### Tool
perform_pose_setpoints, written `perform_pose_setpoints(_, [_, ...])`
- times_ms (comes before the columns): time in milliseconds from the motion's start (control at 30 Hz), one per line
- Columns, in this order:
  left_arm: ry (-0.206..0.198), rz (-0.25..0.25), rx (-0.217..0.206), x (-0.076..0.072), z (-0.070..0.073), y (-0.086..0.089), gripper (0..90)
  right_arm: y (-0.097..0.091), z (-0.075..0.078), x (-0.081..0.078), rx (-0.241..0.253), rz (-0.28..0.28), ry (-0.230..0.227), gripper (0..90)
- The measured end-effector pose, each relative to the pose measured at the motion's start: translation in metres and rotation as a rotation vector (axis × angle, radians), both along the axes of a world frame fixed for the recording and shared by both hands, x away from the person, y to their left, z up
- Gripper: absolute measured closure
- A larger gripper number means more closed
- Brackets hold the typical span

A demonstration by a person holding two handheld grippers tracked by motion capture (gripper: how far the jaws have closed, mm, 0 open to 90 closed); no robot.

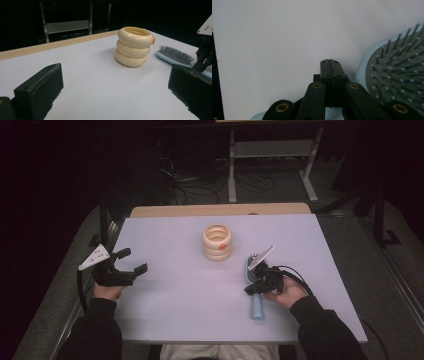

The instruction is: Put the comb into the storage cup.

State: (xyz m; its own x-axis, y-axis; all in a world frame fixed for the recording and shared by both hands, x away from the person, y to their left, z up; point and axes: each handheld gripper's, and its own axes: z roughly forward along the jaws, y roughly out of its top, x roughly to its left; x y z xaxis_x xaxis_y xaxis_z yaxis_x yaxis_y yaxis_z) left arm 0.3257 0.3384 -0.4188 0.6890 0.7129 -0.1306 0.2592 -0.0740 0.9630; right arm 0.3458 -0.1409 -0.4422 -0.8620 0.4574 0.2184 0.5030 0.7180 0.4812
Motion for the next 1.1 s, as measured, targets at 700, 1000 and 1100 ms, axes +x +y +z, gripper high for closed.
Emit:
perform_pose_setpoints(700, [0.002, -0.003, -0.001, 0.000, 0.000, 0.000, 0.0, -0.019, 0.000, -0.003, -0.008, -0.030, -0.010, 88.8])
perform_pose_setpoints(1000, [0.004, -0.003, 0.000, 0.000, 0.000, 0.000, 0.0, -0.033, 0.000, -0.003, -0.007, -0.055, -0.009, 88.8])
perform_pose_setpoints(1100, [0.005, -0.005, 0.002, 0.000, 0.000, 0.000, 0.0, -0.039, -0.001, -0.003, -0.004, -0.070, -0.005, 88.8])
